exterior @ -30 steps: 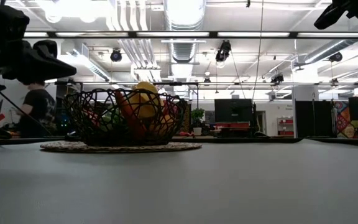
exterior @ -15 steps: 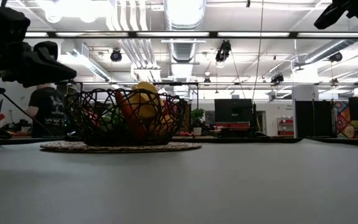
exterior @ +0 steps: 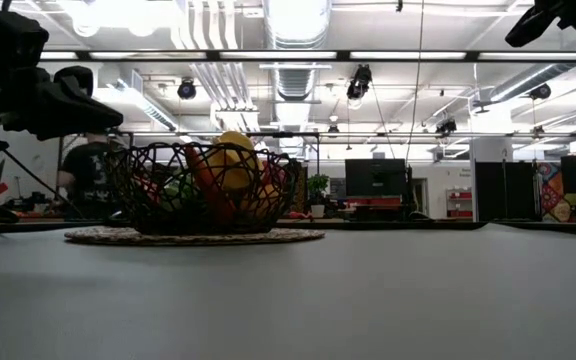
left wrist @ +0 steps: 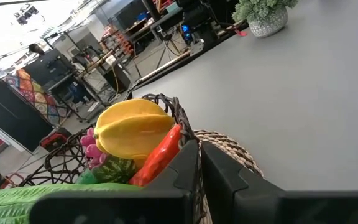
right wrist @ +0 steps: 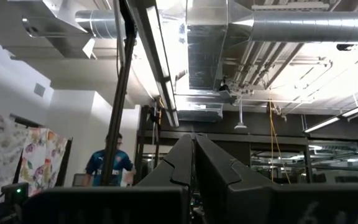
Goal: Build produce basket
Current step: Return to home position
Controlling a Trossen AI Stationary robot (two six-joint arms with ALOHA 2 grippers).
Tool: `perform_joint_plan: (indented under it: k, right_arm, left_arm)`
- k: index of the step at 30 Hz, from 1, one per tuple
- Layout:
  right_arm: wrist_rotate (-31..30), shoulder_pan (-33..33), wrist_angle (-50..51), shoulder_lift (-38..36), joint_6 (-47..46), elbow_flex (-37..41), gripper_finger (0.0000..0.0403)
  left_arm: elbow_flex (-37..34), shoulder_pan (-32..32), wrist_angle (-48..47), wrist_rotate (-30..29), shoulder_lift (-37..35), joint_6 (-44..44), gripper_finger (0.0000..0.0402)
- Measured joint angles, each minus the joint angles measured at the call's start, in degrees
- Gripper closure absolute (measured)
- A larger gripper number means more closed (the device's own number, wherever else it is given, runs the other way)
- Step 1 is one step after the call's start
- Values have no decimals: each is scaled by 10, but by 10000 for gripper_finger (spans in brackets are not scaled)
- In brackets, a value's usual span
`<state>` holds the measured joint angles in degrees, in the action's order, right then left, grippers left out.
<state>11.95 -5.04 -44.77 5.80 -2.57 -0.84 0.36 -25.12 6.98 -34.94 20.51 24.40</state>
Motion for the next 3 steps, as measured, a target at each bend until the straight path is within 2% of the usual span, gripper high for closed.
perform_joint_plan:
  k: [3]
  right_arm:
    - [0,0,0,0,0,0,394]
  left_arm:
    - [0,0,0,0,0,0,398]
